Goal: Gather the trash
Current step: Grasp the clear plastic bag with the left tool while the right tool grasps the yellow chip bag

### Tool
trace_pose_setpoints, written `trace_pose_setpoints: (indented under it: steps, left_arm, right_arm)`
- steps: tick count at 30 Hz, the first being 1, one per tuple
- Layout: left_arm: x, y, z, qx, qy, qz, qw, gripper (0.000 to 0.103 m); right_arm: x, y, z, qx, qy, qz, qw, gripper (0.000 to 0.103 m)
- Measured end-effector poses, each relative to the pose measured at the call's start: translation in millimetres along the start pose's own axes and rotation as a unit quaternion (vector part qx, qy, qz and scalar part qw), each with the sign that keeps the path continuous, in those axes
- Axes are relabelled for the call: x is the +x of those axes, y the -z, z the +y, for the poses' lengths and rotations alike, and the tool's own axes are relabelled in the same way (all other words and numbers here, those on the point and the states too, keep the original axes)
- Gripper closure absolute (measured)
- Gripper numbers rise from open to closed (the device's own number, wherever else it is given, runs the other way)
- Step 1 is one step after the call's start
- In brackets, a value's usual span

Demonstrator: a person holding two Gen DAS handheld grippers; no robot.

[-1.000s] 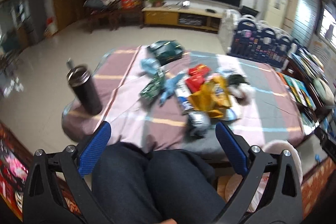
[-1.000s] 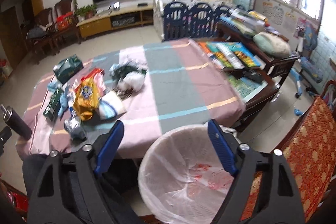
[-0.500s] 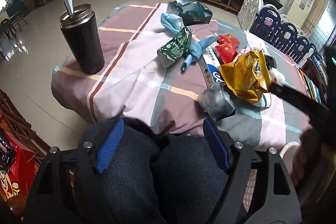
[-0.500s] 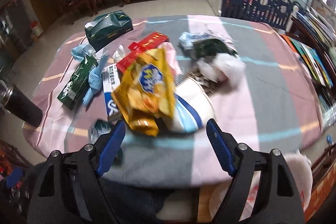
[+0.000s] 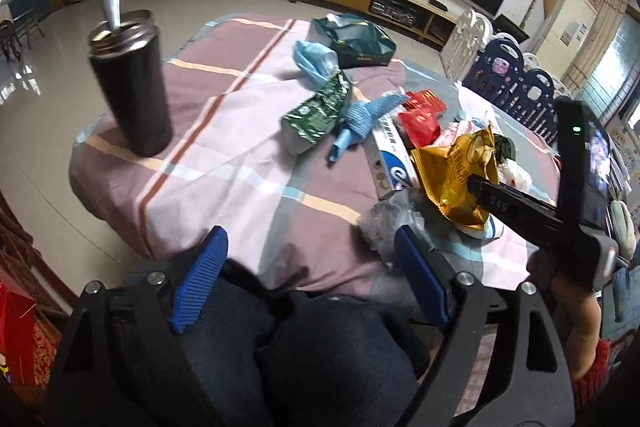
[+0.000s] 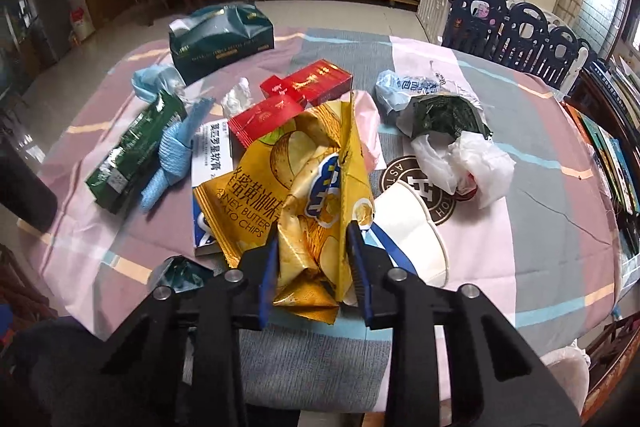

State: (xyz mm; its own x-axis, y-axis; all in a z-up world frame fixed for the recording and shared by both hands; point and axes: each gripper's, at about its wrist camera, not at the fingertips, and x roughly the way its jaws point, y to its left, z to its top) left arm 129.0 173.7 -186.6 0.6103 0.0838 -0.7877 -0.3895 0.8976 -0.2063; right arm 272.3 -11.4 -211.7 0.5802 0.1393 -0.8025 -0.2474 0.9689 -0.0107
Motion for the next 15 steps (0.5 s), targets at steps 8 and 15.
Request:
trace_pose_setpoints:
  steps: [8, 15]
  left_arm:
    - [62.3, -13.5, -70.1, 0.061, 0.033, 0.067, 0.9954, 0.016]
    - [114.2, -4.1, -102.2, 0.102, 0.001, 0.115, 0.9881, 0.037]
  right_arm:
    - [-78.4, 16.0, -42.1, 0.054, -0.014, -0.057, 0.997, 0.071]
    - [-91.8, 26.6, -75.6, 0.079, 0.011, -0.063, 0.995, 0.071]
